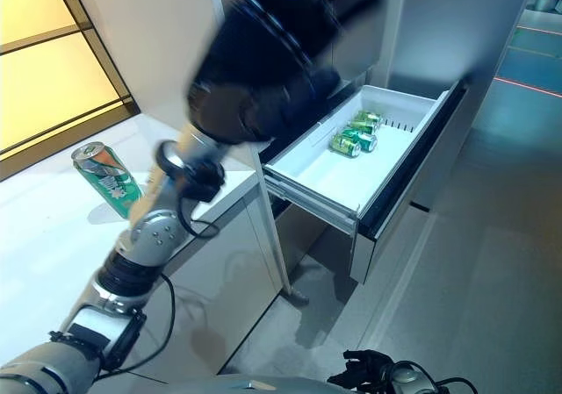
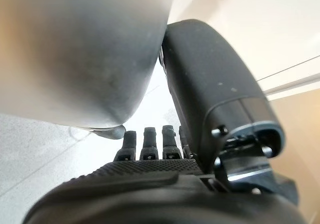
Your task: Put drinks into fridge and close the fridge
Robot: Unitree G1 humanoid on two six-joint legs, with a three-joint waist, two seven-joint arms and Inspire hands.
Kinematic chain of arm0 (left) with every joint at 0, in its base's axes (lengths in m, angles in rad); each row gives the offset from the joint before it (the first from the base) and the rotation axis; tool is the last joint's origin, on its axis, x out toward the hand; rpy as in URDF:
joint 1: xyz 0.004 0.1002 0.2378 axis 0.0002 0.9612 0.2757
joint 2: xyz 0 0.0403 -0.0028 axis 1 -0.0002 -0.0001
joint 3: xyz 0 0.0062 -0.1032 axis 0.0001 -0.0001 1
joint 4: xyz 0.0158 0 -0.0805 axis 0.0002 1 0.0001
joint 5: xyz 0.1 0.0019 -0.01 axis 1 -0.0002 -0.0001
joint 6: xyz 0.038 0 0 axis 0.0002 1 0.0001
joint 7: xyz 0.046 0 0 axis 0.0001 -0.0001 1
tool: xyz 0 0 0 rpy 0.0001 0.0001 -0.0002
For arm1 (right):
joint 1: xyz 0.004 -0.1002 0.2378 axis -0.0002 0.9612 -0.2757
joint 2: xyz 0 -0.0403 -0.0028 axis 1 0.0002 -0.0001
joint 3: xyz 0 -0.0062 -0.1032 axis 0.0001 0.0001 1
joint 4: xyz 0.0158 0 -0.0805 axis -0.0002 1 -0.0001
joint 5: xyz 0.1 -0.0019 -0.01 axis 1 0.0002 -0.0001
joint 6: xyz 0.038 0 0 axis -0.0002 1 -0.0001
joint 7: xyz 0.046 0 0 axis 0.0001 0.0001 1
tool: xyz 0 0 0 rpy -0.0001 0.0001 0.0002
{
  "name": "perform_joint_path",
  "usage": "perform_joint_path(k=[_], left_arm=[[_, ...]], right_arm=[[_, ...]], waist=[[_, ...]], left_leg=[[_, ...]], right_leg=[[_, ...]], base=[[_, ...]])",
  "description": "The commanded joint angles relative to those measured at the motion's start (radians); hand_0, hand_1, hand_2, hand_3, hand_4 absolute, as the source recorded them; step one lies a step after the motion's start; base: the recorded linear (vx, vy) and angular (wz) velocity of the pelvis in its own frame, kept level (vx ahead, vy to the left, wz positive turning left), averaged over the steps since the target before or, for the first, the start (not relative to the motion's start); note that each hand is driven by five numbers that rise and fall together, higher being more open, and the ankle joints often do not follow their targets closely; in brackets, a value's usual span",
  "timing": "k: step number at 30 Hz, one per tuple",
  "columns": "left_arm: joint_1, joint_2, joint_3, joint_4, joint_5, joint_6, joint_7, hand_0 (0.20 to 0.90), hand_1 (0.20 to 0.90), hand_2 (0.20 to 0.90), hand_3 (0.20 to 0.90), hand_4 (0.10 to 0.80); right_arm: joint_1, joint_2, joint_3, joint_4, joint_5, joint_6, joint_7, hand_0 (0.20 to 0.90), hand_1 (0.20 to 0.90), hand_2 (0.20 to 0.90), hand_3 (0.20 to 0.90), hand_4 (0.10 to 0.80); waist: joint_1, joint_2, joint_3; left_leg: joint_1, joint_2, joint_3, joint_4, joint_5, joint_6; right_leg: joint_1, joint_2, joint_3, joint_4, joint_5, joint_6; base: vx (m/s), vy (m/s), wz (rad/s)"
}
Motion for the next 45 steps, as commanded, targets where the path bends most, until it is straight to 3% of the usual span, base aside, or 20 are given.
perform_joint_path(k=[1, 6, 11, 17, 30, 45], left_arm=[[-0.129, 0.073, 0.102, 0.056, 0.3, -0.124, 0.211, 0.9, 0.9, 0.9, 0.9, 0.8], [-0.166, 0.232, 0.14, 0.098, 0.57, -0.048, 0.357, 0.9, 0.9, 0.9, 0.9, 0.8], [-0.132, 0.299, 0.143, 0.089, 0.552, 0.026, 0.369, 0.9, 0.9, 0.9, 0.9, 0.8], [-0.009, 0.268, 0.163, 0.084, 0.466, 0.091, 0.372, 0.9, 0.9, 0.9, 0.9, 0.8], [0.229, 0.202, 0.221, 0.225, 0.418, 0.02, 0.268, 0.9, 0.9, 0.9, 0.9, 0.8], [0.245, 0.134, 0.217, 0.446, 0.33, -0.08, 0.242, 0.9, 0.9, 0.9, 0.9, 0.8]], right_arm=[[0.026, 0.056, 0.063, 0.083, -0.019, -0.02, 0.02, 0.9, 0.9, 0.9, 0.9, 0.8], [0.0, 0.058, 0.075, 0.135, -0.057, -0.03, 0.036, 0.9, 0.9, 0.9, 0.9, 0.8], [-0.013, 0.063, 0.097, 0.129, -0.075, -0.031, 0.041, 0.9, 0.9, 0.9, 0.9, 0.8], [-0.034, 0.068, 0.116, 0.108, -0.078, -0.03, 0.04, 0.9, 0.9, 0.9, 0.9, 0.8], [-0.037, 0.047, 0.097, 0.112, -0.125, -0.014, 0.06, 0.9, 0.9, 0.9, 0.9, 0.8], [-0.035, 0.016, 0.067, 0.112, -0.168, -0.001, 0.082, 0.9, 0.9, 0.9, 0.9, 0.8]], waist=[[0.034, -0.057, -0.058], [0.077, -0.047, -0.078], [0.113, -0.047, -0.072], [0.154, -0.045, -0.043], [0.189, -0.042, -0.024], [0.15, -0.038, -0.029]], left_leg=[[-0.005, -0.059, 0.011, 0.005, -0.089, 0.061], [-0.013, -0.061, -0.018, 0.005, -0.086, 0.055], [-0.02, -0.059, -0.047, 0.005, -0.079, 0.052], [-0.023, -0.061, -0.088, 0.005, -0.068, 0.045], [-0.031, -0.052, -0.113, 0.005, -0.051, 0.026], [-0.011, -0.044, -0.079, 0.005, -0.053, 0.024]], right_leg=[[-0.01, -0.011, 0.017, 0.013, -0.002, 0.027], [-0.004, -0.013, -0.017, 0.021, -0.022, 0.021], [-0.004, -0.017, -0.049, 0.045, -0.044, 0.018], [0.005, -0.021, -0.09, 0.063, -0.059, 0.013], [0.023, -0.019, -0.126, 0.051, -0.061, 0.01], [0.034, -0.013, -0.095, 0.046, -0.057, 0.007]], base=[[0.06, 0.009, 0.11], [0.042, 0.014, 0.16], [0.015, -0.003, 0.25], [-0.013, -0.015, 0.28], [-0.011, -0.005, 0.13], [0.005, 0.005, -0.01]])
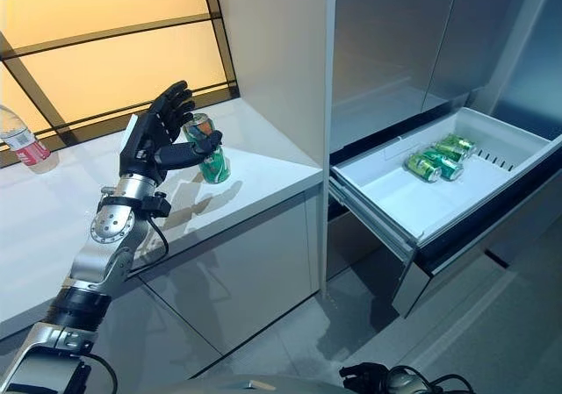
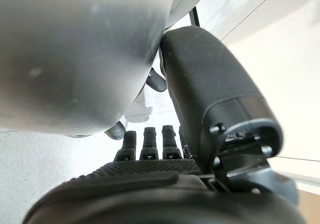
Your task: Put drinks into fridge and close the fridge
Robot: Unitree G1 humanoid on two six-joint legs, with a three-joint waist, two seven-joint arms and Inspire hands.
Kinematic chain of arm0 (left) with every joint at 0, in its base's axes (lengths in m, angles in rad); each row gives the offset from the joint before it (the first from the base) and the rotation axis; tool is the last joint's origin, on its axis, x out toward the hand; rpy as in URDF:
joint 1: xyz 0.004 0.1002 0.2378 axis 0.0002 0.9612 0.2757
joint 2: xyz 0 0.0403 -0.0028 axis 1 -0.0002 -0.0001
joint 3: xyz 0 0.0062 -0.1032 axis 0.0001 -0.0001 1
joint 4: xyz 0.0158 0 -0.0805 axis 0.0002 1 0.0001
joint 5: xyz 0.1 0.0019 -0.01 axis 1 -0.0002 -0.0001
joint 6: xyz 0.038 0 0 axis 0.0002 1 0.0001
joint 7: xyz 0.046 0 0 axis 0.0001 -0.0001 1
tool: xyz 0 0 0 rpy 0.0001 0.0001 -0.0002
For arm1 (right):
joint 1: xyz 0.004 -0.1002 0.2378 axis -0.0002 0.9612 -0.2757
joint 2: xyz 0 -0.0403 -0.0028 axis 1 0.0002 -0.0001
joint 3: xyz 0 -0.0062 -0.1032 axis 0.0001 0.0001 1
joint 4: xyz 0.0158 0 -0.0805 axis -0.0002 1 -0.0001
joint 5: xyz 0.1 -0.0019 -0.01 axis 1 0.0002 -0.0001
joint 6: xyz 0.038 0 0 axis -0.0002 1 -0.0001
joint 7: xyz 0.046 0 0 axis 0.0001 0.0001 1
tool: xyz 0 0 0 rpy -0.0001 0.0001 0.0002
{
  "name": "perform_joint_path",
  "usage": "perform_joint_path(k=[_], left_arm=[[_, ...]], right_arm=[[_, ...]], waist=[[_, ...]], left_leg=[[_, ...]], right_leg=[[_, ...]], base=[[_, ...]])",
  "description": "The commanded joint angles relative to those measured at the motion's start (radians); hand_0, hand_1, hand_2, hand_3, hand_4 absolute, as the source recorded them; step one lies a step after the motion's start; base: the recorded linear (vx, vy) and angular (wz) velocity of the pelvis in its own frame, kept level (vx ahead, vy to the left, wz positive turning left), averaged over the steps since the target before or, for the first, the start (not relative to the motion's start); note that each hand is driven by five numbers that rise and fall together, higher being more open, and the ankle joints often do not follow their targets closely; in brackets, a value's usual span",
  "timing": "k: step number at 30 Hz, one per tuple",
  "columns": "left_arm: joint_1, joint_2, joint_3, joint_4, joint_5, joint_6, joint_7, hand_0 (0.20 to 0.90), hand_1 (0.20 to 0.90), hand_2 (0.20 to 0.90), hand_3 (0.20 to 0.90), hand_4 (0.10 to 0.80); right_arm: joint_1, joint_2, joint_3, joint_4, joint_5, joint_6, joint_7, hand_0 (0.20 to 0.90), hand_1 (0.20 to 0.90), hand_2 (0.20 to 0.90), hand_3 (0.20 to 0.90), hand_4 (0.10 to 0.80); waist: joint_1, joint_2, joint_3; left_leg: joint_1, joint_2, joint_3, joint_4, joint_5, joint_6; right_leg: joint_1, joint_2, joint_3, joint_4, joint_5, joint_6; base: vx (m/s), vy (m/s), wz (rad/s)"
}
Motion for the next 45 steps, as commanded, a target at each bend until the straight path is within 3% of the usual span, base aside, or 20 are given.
perform_joint_path(k=[1, 8, 16, 30, 39, 45], left_arm=[[-0.132, 0.023, 0.094, 0.038, -0.023, -0.131, 0.015, 0.9, 0.9, 0.9, 0.9, 0.8], [-0.17, 0.041, 0.101, 0.091, -0.017, -0.155, 0.042, 0.9, 0.9, 0.9, 0.9, 0.8], [-0.218, 0.047, 0.119, 0.067, -0.125, -0.247, 0.004, 0.9, 0.9, 0.9, 0.9, 0.8], [-0.236, 0.052, 0.14, -0.041, -0.071, -0.229, 0.034, 0.9, 0.9, 0.9, 0.9, 0.8], [-0.245, 0.124, 0.137, 0.135, 0.078, -0.245, 0.174, 0.9, 0.9, 0.9, 0.9, 0.8], [-0.227, 0.139, 0.143, 0.185, 0.08, -0.238, 0.179, 0.9, 0.9, 0.9, 0.9, 0.8]], right_arm=[[-0.003, -0.01, 0.038, 0.027, -0.045, 0.007, 0.035, 0.9, 0.9, 0.9, 0.9, 0.8], [0.002, -0.016, 0.033, 0.023, -0.056, 0.013, 0.038, 0.9, 0.9, 0.9, 0.9, 0.8], [0.012, -0.02, 0.03, 0.016, -0.065, 0.014, 0.035, 0.9, 0.9, 0.9, 0.9, 0.8], [0.018, -0.013, 0.031, 0.018, -0.077, 0.006, 0.029, 0.9, 0.9, 0.9, 0.9, 0.8], [0.023, -0.025, 0.019, 0.015, -0.077, 0.009, 0.032, 0.9, 0.9, 0.9, 0.9, 0.8], [0.031, -0.025, 0.012, 0.008, -0.077, 0.009, 0.033, 0.9, 0.9, 0.9, 0.9, 0.8]], waist=[[-0.019, -0.048, -0.019], [-0.038, -0.046, -0.024], [-0.059, -0.048, -0.027], [-0.065, -0.051, -0.035], [-0.075, -0.046, -0.038], [-0.075, -0.047, -0.035]], left_leg=[[0.033, -0.043, 0.067, 0.006, -0.109, 0.041], [0.038, -0.039, 0.09, 0.006, -0.111, 0.041], [0.044, -0.037, 0.113, 0.006, -0.118, 0.044], [0.048, -0.044, 0.122, 0.006, -0.125, 0.05], [0.052, -0.054, 0.133, 0.006, -0.132, 0.062], [0.051, -0.06, 0.136, 0.006, -0.134, 0.067]], right_leg=[[0.0, -0.014, 0.063, 0.046, -0.038, 0.015], [-0.002, -0.012, 0.078, 0.051, -0.039, 0.016], [-0.006, -0.013, 0.095, 0.056, -0.041, 0.016], [-0.009, -0.017, 0.109, 0.053, -0.036, 0.02], [-0.019, -0.025, 0.119, 0.063, -0.033, 0.03], [-0.026, -0.032, 0.121, 0.07, -0.031, 0.036]], base=[[0.026, 0.018, -0.06], [0.023, 0.019, -0.07], [0.018, 0.02, -0.08], [0.002, 0.005, -0.01], [0.012, 0.036, -0.08], [0.014, 0.036, -0.01]])
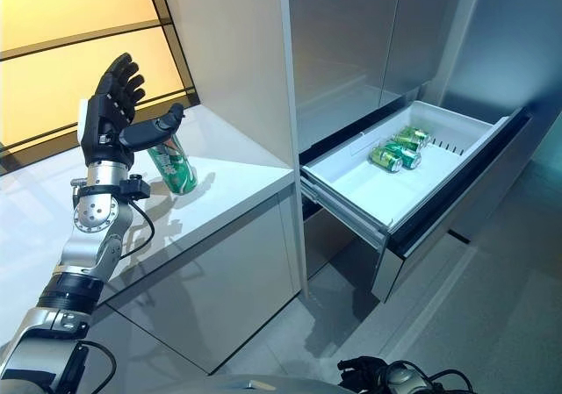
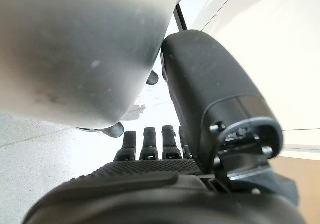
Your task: Put drinks into fridge and close the fridge
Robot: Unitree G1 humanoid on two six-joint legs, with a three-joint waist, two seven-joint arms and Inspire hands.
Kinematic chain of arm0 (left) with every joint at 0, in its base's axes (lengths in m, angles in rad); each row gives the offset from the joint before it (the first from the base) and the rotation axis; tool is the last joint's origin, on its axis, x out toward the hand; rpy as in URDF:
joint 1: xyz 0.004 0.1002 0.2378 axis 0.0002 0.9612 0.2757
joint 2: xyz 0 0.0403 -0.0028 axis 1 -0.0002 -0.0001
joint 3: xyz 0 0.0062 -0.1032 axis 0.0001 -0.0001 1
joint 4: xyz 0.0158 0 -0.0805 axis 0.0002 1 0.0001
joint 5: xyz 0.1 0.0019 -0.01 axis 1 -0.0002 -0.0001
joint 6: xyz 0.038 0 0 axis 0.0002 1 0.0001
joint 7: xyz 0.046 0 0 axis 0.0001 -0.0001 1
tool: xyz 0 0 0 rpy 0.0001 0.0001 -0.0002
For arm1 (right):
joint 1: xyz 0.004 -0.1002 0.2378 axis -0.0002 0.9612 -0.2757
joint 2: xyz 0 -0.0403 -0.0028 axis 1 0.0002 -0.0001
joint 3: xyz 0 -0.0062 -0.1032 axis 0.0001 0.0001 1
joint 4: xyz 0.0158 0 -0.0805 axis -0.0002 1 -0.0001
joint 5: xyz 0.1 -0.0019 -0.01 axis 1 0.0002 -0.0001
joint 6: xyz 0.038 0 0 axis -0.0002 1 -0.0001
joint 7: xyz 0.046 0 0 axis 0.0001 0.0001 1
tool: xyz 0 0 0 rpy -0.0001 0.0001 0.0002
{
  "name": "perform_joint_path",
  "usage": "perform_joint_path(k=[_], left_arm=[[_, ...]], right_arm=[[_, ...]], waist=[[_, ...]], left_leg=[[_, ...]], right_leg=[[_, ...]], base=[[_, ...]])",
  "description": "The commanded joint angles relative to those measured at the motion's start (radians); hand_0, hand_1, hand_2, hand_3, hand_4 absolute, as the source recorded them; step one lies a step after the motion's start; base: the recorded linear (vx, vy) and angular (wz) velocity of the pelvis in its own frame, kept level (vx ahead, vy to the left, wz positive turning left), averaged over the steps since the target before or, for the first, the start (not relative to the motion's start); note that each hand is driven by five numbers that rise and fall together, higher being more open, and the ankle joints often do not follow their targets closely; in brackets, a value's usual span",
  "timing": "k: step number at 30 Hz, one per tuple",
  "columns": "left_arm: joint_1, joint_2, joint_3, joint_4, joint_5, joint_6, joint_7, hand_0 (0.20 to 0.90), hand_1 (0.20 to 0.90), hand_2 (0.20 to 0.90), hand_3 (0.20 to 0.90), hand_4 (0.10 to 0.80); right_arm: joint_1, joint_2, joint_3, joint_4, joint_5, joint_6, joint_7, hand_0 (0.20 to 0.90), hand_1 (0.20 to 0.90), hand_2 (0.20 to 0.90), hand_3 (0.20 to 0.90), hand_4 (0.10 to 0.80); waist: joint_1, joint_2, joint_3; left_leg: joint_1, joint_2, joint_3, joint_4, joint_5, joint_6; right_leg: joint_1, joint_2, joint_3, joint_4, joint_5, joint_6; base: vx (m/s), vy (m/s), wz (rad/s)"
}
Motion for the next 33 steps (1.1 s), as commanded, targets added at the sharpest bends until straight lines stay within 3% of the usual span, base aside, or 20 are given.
perform_joint_path(k=[1, 9, 14, 16, 20, 33], left_arm=[[-0.144, 0.081, 0.081, -0.007, 0.034, -0.102, 0.02, 0.9, 0.9, 0.9, 0.9, 0.8], [-0.146, 0.068, 0.081, 0.048, -0.034, -0.099, -0.021, 0.9, 0.9, 0.9, 0.9, 0.8], [-0.156, 0.042, 0.075, 0.045, -0.235, -0.099, -0.179, 0.9, 0.9, 0.9, 0.9, 0.8], [-0.156, 0.004, 0.083, 0.008, -0.343, -0.082, -0.248, 0.9, 0.9, 0.9, 0.9, 0.8], [-0.164, -0.032, 0.099, -0.002, -0.339, -0.09, -0.233, 0.9, 0.9, 0.9, 0.9, 0.8], [-0.202, 0.026, 0.098, 0.114, -0.251, -0.12, -0.191, 0.9, 0.9, 0.9, 0.9, 0.8]], right_arm=[[0.03, -0.024, 0.041, 0.039, -0.046, 0.009, 0.024, 0.9, 0.9, 0.9, 0.9, 0.8], [0.028, -0.021, 0.041, 0.034, -0.037, 0.017, 0.022, 0.9, 0.9, 0.9, 0.9, 0.8], [0.028, -0.021, 0.038, 0.033, -0.039, 0.021, 0.022, 0.9, 0.9, 0.9, 0.9, 0.8], [0.028, -0.019, 0.038, 0.031, -0.04, 0.024, 0.024, 0.9, 0.9, 0.9, 0.9, 0.8], [0.026, -0.016, 0.035, 0.028, -0.04, 0.024, 0.026, 0.9, 0.9, 0.9, 0.9, 0.8], [0.024, -0.014, 0.04, 0.047, -0.038, 0.019, 0.018, 0.9, 0.9, 0.9, 0.9, 0.8]], waist=[[-0.01, -0.032, -0.039], [-0.011, -0.033, -0.035], [-0.018, -0.032, -0.029], [-0.02, -0.033, -0.028], [-0.025, -0.033, -0.026], [-0.026, -0.028, -0.036]], left_leg=[[0.017, -0.063, 0.058, 0.007, -0.114, 0.062], [0.018, -0.069, 0.059, 0.007, -0.117, 0.07], [0.016, -0.07, 0.067, 0.007, -0.118, 0.074], [0.017, -0.07, 0.068, 0.007, -0.12, 0.075], [0.02, -0.071, 0.071, 0.007, -0.121, 0.076], [0.017, -0.075, 0.073, 0.007, -0.125, 0.08]], right_leg=[[-0.025, -0.031, 0.037, 0.07, -0.036, 0.042], [-0.036, -0.037, 0.044, 0.082, -0.032, 0.048], [-0.044, -0.042, 0.048, 0.091, -0.031, 0.053], [-0.045, -0.042, 0.051, 0.094, -0.031, 0.052], [-0.046, -0.044, 0.051, 0.098, -0.032, 0.052], [-0.052, -0.046, 0.053, 0.102, -0.036, 0.054]], base=[[0.015, 0.033, 0.02], [0.0, 0.0, 0.0], [0.0, 0.0, 0.0], [0.0, 0.0, 0.0], [0.0, 0.0, 0.0], [0.005, 0.003, -0.02]])
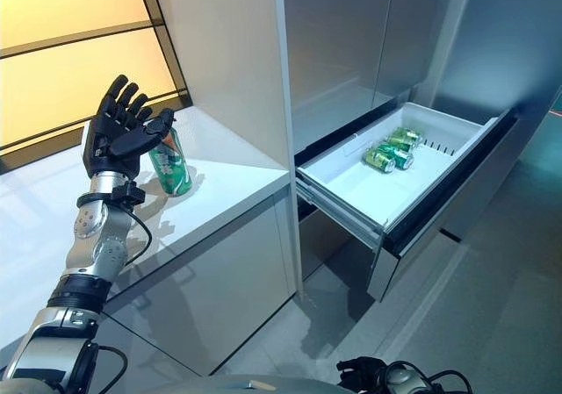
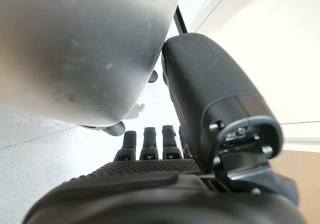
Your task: Put drinks into fridge and close the fridge
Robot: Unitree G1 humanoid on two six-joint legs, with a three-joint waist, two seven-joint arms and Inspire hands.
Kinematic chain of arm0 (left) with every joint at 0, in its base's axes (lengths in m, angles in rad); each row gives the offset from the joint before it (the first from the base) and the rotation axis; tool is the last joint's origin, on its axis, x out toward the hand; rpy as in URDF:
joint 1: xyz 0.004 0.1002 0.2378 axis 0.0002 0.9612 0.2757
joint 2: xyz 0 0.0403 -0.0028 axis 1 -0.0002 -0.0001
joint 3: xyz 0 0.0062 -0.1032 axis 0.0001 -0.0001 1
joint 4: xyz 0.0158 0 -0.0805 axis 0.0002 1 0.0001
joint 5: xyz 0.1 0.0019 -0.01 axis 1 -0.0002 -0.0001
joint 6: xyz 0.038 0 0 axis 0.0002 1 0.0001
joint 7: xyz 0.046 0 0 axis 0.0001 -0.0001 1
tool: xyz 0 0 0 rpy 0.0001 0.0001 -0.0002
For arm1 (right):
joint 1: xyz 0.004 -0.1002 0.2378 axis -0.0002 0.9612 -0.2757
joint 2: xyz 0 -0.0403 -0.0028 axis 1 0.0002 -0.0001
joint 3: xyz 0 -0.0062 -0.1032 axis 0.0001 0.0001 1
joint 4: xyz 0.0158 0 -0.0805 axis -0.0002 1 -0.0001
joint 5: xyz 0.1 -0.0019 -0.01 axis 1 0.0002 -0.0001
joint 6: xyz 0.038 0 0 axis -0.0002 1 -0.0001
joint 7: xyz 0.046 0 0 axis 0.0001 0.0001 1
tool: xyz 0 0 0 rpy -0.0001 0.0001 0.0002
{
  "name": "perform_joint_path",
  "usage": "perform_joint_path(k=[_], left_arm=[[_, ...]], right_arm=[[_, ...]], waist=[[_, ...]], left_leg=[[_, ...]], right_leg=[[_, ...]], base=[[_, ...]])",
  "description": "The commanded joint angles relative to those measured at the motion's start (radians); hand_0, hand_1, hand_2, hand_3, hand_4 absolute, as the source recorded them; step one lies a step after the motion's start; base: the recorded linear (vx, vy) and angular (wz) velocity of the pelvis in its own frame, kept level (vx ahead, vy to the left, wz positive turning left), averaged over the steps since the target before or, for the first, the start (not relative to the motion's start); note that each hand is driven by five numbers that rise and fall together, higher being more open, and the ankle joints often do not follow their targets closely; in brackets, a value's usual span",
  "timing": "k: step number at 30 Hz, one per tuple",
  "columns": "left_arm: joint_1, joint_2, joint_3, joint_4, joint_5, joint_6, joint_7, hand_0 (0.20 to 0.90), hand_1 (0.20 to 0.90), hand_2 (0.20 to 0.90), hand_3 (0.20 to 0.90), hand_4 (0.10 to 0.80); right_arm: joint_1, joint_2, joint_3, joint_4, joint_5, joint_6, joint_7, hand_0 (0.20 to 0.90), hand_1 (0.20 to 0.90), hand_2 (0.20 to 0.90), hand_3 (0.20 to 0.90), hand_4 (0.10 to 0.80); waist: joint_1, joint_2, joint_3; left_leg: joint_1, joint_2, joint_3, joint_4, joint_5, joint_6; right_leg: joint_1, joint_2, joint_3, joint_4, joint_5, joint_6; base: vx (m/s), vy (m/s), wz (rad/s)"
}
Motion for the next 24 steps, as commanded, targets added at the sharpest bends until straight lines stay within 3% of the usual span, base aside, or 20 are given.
perform_joint_path(k=[1, 11, 24], left_arm=[[-0.191, 0.093, 0.048, 0.038, 0.085, -0.113, 0.02, 0.9, 0.9, 0.9, 0.9, 0.8], [-0.18, 0.136, 0.02, 0.059, 0.171, -0.075, 0.043, 0.9, 0.9, 0.9, 0.9, 0.8], [-0.184, 0.133, 0.017, 0.059, 0.129, -0.053, 0.01, 0.9, 0.9, 0.9, 0.9, 0.8]], right_arm=[[0.019, -0.017, 0.043, 0.062, -0.038, 0.004, 0.018, 0.9, 0.9, 0.9, 0.9, 0.8], [0.021, -0.022, 0.037, 0.069, -0.039, -0.005, 0.022, 0.9, 0.9, 0.9, 0.9, 0.8], [0.024, -0.028, 0.027, 0.078, -0.044, -0.014, 0.021, 0.9, 0.9, 0.9, 0.9, 0.8]], waist=[[-0.001, -0.016, -0.029], [0.002, -0.013, -0.028], [-0.002, -0.012, -0.024]], left_leg=[[0.015, -0.073, 0.058, 0.007, -0.12, 0.076], [0.014, -0.079, 0.05, 0.007, -0.12, 0.079], [0.016, -0.079, 0.055, 0.007, -0.119, 0.079]], right_leg=[[-0.049, -0.043, 0.039, 0.101, -0.038, 0.052], [-0.052, -0.041, 0.047, 0.101, -0.034, 0.056], [-0.052, -0.041, 0.05, 0.099, -0.031, 0.057]], base=[[0.0, 0.0, 0.0], [0.0, 0.0, 0.0], [0.0, 0.0, 0.0]])
